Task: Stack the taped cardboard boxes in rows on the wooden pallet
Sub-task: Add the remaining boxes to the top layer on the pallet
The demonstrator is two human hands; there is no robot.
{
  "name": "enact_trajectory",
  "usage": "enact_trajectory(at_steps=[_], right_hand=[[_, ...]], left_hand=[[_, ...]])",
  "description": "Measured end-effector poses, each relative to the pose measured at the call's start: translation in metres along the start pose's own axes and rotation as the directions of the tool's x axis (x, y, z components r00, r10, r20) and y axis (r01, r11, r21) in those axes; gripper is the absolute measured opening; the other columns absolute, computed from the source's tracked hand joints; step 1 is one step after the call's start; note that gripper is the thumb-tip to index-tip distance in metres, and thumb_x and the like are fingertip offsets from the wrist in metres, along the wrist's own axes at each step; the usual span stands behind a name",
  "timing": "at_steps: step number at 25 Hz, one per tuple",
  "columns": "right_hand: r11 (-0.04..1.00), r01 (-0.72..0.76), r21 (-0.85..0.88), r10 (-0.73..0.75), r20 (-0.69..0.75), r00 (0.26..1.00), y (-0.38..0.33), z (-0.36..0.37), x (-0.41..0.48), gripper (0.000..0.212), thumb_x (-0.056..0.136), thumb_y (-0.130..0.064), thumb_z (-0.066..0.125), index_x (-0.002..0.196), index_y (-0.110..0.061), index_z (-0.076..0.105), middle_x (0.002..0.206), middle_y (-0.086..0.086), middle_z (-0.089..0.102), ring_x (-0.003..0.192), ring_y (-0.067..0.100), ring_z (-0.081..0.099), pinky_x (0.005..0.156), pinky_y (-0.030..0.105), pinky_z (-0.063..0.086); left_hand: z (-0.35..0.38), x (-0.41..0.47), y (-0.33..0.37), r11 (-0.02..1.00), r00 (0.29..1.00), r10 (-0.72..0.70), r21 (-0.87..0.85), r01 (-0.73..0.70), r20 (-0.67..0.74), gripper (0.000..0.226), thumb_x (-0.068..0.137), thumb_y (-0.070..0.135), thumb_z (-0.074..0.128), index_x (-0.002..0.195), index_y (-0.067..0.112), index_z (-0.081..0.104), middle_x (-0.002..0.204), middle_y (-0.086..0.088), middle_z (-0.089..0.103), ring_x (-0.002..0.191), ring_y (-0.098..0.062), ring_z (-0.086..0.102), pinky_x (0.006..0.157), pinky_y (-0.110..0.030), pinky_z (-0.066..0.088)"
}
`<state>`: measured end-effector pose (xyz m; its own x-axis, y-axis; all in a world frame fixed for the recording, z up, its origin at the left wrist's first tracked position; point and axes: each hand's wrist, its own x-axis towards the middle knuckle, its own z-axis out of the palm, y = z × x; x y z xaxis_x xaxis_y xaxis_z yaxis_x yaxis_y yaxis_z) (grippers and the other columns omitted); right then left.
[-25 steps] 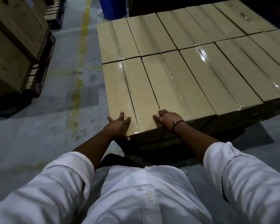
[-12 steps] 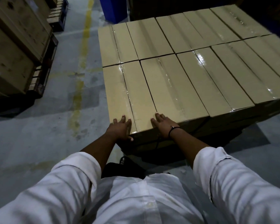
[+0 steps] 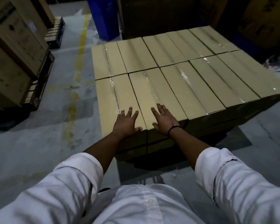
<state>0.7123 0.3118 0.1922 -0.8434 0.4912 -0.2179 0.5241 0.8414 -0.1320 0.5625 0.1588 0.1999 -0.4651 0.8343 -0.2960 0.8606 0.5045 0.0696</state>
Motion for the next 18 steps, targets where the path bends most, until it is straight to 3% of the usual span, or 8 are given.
enact_trajectory(at_steps=[9,18], right_hand=[[0.992,-0.075,0.103,0.074,0.014,0.997,0.059,-0.008,-0.099,0.075,0.104,-0.037,0.054,0.164,-0.024,0.011,0.172,0.009,0.0,0.158,0.03,0.0,0.126,0.043,0.007],[0.99,-0.135,0.048,0.138,-0.054,0.989,0.173,-0.013,-0.156,0.069,0.104,-0.036,0.053,0.162,-0.02,0.021,0.17,0.011,0.012,0.157,0.031,0.007,0.126,0.042,0.007]], left_hand=[[-0.001,-0.051,0.078,0.998,0.998,0.055,-0.032,-0.055,0.003,0.087,0.096,0.064,0.054,0.164,0.026,0.014,0.172,-0.01,0.003,0.154,-0.046,0.011,0.125,-0.056,0.016],[0.005,-0.05,0.19,0.994,0.996,0.08,-0.066,-0.082,-0.039,0.083,0.097,0.063,0.053,0.163,0.026,0.018,0.171,-0.006,0.011,0.155,-0.04,0.013,0.126,-0.055,0.015]])
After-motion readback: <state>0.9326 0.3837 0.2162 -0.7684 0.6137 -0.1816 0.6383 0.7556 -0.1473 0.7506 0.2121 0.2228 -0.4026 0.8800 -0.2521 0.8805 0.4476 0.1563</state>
